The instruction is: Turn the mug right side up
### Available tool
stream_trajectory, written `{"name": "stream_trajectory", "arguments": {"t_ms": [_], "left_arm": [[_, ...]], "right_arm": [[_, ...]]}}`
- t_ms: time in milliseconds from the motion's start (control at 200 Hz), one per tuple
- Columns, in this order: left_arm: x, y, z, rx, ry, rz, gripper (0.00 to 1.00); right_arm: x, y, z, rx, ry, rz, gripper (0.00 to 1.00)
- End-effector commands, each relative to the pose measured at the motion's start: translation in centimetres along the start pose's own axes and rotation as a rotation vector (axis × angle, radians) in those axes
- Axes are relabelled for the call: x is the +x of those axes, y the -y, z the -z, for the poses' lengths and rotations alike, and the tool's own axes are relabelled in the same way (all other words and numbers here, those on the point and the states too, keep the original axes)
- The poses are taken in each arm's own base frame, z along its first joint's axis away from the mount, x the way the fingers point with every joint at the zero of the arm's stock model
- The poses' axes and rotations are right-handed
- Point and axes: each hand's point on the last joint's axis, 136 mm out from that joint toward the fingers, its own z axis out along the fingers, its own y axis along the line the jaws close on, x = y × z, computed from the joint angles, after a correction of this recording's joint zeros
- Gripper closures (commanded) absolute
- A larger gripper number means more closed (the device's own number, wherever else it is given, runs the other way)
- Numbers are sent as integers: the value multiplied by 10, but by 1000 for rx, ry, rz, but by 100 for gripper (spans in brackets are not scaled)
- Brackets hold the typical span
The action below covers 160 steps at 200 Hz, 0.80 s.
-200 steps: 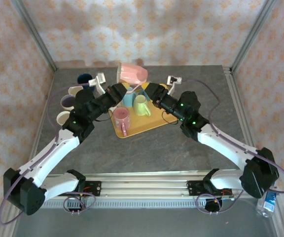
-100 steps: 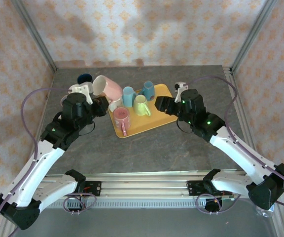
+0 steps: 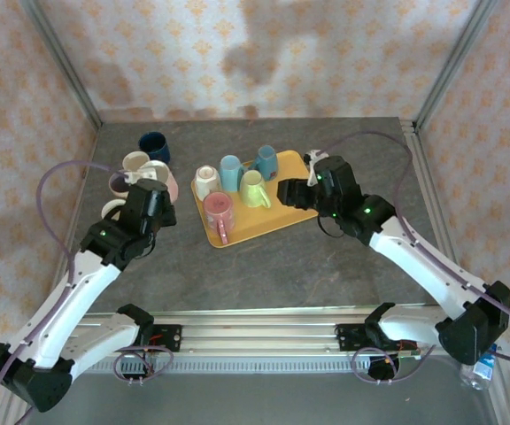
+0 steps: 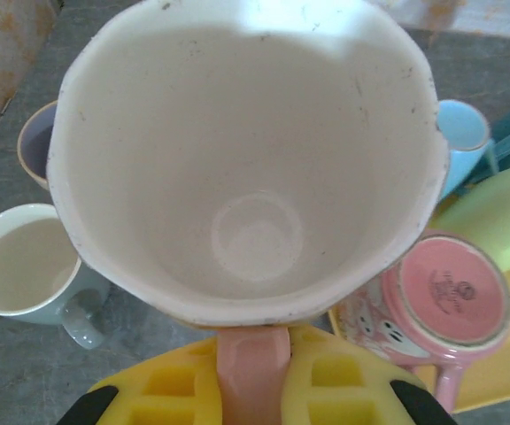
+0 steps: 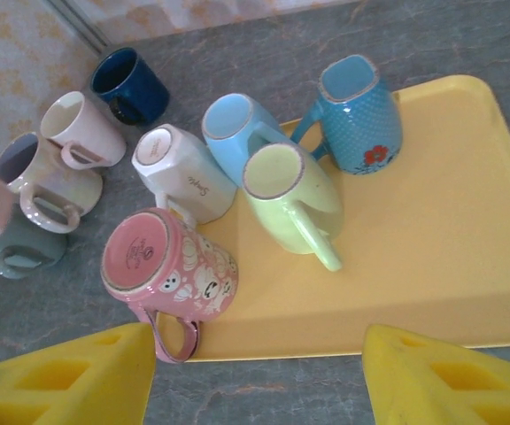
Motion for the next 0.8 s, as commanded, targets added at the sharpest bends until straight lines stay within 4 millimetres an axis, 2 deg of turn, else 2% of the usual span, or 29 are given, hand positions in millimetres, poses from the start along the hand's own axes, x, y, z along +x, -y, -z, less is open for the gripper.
{"name": "stream_trajectory", "arguments": {"t_ms": [0,130,390,545,796], "left_arm": [[-38,-2,-13,-25,174,54,100],[-43,-2,-40,6,161,115,100],[-40,13,-91,13,76,51,100],[-39,18,-115,-12,47,10,100],[-39,9,-148,-59,57,10,100]], "right_arm": [[-7,-8,2,-29,-7,16,37],[-9,-8,0,-24,0,16,37],[-7,-3,-9,-2,-13,20,37],[-7,-1,-18,-2,-19,12,37],[-6,2,-32,-15,-46,-12,37]]}}
